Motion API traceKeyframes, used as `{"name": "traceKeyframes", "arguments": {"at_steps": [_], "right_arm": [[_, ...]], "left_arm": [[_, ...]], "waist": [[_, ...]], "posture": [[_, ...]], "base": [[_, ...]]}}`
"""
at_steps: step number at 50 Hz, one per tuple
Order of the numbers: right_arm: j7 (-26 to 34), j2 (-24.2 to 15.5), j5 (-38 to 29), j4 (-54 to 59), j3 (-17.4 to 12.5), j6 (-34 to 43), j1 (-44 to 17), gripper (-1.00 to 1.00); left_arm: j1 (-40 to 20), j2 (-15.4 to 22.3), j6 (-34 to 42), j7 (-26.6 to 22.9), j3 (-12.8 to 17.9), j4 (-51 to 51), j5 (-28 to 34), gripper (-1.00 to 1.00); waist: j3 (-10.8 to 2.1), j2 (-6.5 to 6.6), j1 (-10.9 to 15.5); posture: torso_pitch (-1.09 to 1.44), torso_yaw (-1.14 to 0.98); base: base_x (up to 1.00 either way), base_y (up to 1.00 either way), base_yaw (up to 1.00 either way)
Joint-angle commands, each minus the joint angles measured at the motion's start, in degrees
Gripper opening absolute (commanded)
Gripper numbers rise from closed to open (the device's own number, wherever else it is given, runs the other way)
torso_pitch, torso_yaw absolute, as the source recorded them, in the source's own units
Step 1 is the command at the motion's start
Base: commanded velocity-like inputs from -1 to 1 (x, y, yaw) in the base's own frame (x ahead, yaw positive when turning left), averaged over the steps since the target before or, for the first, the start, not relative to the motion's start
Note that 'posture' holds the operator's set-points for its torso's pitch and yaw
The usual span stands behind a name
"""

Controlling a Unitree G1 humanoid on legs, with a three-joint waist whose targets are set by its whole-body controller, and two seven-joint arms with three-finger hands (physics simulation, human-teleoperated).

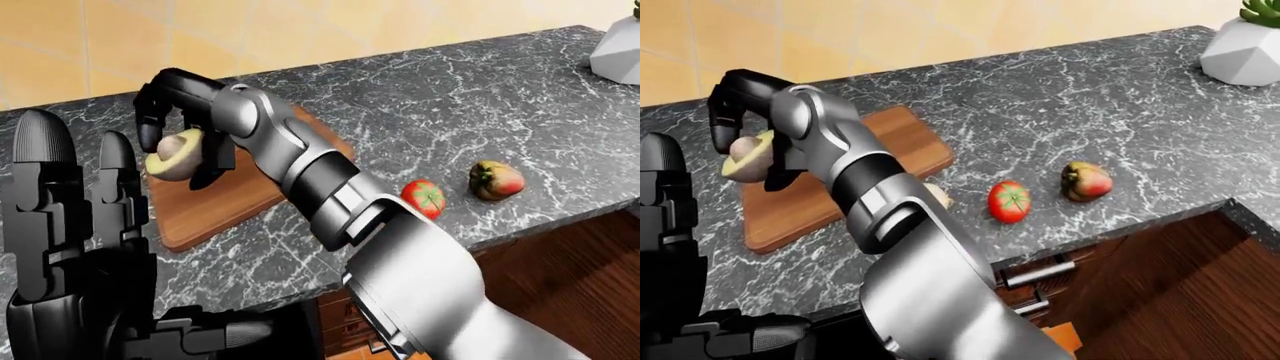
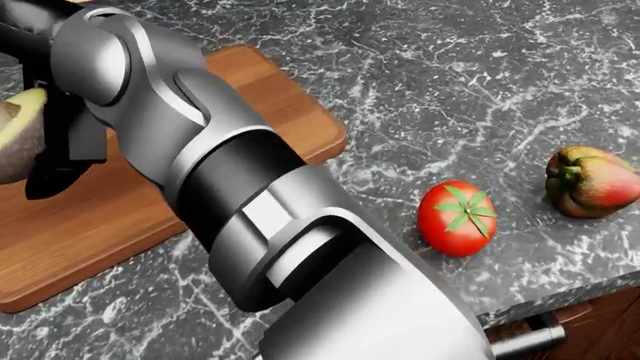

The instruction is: Place the avocado, onion, tomato and bell pepper on the cutting board.

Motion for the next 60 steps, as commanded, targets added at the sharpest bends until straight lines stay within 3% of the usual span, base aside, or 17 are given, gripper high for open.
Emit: {"name": "traceKeyframes", "arguments": {"at_steps": [1,29,32,33,38,41,50,60], "right_arm": [[-0.98,-0.56,0.53,-2.64,-0.44,-1.13,-2.24,-1.0],[-0.08,0.25,-2.13,-2.35,0.29,-1.09,-0.21,-0.98],[-0.22,0.33,-2.6,-2.28,0.48,-1.09,0.19,-0.13],[-0.24,0.32,-2.74,-2.26,0.52,-1.19,0.29,0.24],[-0.18,0.31,-2.91,-2.25,0.31,-1.18,0.32,0.18],[-0.13,0.33,-3.09,-2.23,0.38,-1.2,0.41,0.35],[0.29,-0.62,-2.76,-2.24,-0.25,-1.0,-0.99,0.18],[3.0,-9.82,1.19,-1.93,-3.45,1.09,-12.45,0.18]], "left_arm": [[-0.32,0.07,-1.33,-0.02,0.15,-1.93,-0.09,1.0],[-0.34,-0.53,-1.01,-0.68,0.28,-1.93,-0.1,1.0],[-0.29,-0.64,-1.07,-0.76,0.22,-1.93,0.0,1.0],[-0.26,-0.68,-1.04,-0.81,0.18,-1.93,0.04,1.0],[-0.16,-0.82,-1.1,-0.96,0.24,-1.93,-0.04,1.0],[-0.25,-0.86,-1.01,-0.96,0.33,-1.93,-0.06,1.0],[-0.39,-0.95,-0.84,-1.08,0.42,-1.93,-0.06,1.0],[-0.44,-1.03,-0.77,-1.09,0.26,-1.93,0.15,1.0]], "waist": [[-1.2,0.55,0.0],[-1.42,0.65,-0.1],[-1.42,0.62,-0.09],[-1.43,0.62,-0.08],[-1.47,0.62,-0.08],[-1.44,0.61,-0.07],[-1.46,0.62,-0.09],[-0.9,0.05,0.06]], "posture": [[0.0,0.0],[0.0,0.0],[0.0,0.0],[0.0,0.0],[0.0,0.0],[0.0,0.0],[0.0,0.0],[0.0,0.0]], "base": [[0.0,0.0,0.0],[0.0,0.0,0.0],[0.0,0.0,0.0],[0.0,0.0,0.0],[0.0,0.0,0.0],[0.0,0.0,0.0],[0.0,0.0,0.0],[0.0,0.0,0.0]]}}
